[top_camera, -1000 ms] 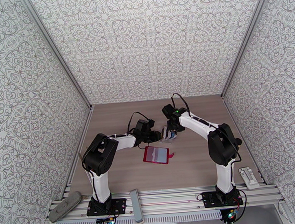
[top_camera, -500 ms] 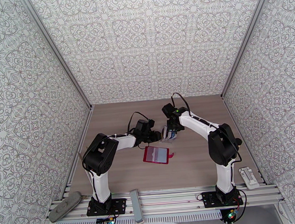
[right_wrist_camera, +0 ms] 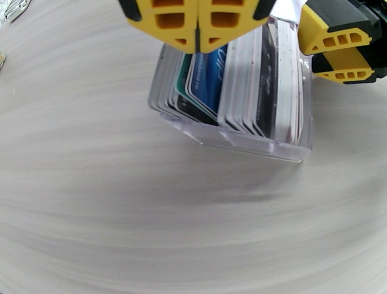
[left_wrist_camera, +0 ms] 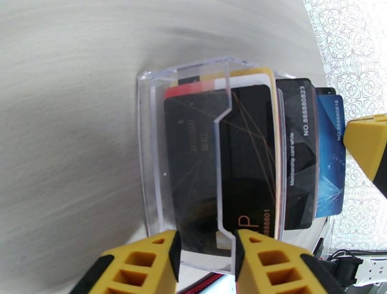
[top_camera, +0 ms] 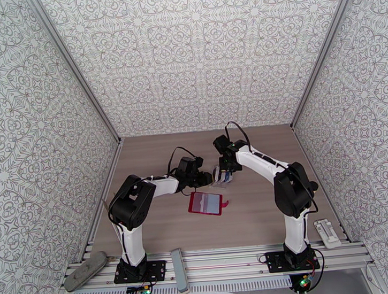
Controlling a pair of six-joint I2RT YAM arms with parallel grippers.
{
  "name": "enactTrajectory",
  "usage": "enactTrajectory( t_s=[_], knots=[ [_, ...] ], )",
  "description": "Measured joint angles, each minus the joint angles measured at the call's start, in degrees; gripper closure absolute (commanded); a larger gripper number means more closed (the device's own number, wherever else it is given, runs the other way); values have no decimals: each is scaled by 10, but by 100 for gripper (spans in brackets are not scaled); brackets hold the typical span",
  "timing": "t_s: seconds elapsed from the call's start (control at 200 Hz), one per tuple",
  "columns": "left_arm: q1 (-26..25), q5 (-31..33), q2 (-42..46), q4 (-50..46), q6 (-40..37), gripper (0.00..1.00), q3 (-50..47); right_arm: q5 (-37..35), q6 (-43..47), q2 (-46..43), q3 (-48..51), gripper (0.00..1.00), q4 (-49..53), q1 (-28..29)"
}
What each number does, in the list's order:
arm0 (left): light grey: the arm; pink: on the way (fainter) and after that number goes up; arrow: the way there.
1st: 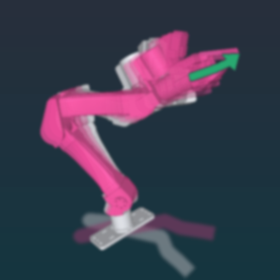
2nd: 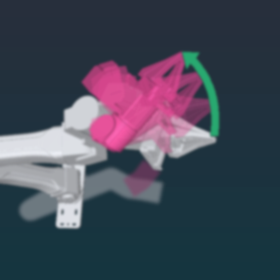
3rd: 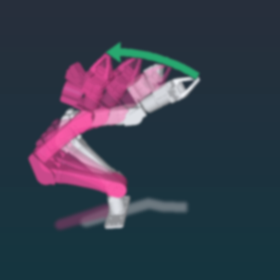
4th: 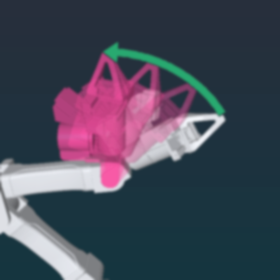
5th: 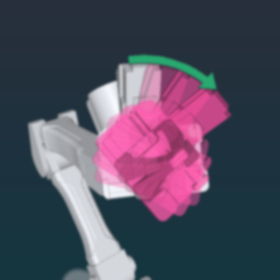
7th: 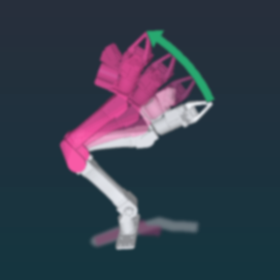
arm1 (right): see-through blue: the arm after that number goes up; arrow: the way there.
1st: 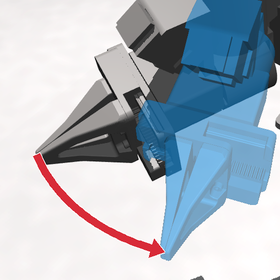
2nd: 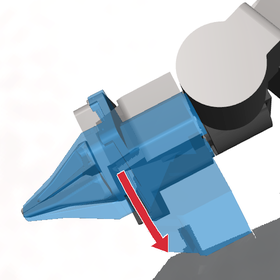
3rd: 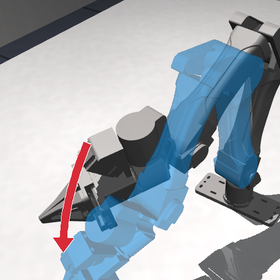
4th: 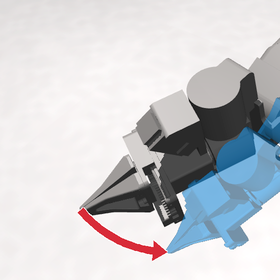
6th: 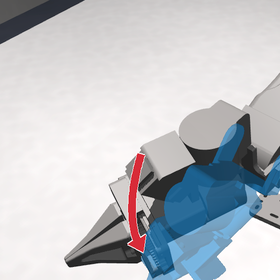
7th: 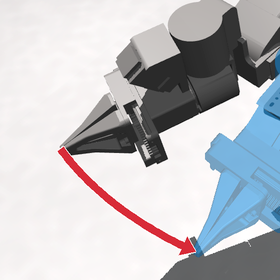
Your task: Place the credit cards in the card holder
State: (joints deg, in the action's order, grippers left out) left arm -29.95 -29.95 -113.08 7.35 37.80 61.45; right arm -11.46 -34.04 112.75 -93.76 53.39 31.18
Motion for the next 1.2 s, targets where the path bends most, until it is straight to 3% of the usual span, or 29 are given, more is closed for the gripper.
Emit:
enactTrajectory(
  t_s=[0.39,0.795,1.2],
  knots=[
    [0,0,0,0,0,65,0,17,-2,0,-14,100,-2,10],
    [0,0,0,0,0,65,0,26,-16,0,-11,90,-9,10],
    [0,-1,0,0,0,65,0,28,-44,0,10,86,-28,10]
  ],
)
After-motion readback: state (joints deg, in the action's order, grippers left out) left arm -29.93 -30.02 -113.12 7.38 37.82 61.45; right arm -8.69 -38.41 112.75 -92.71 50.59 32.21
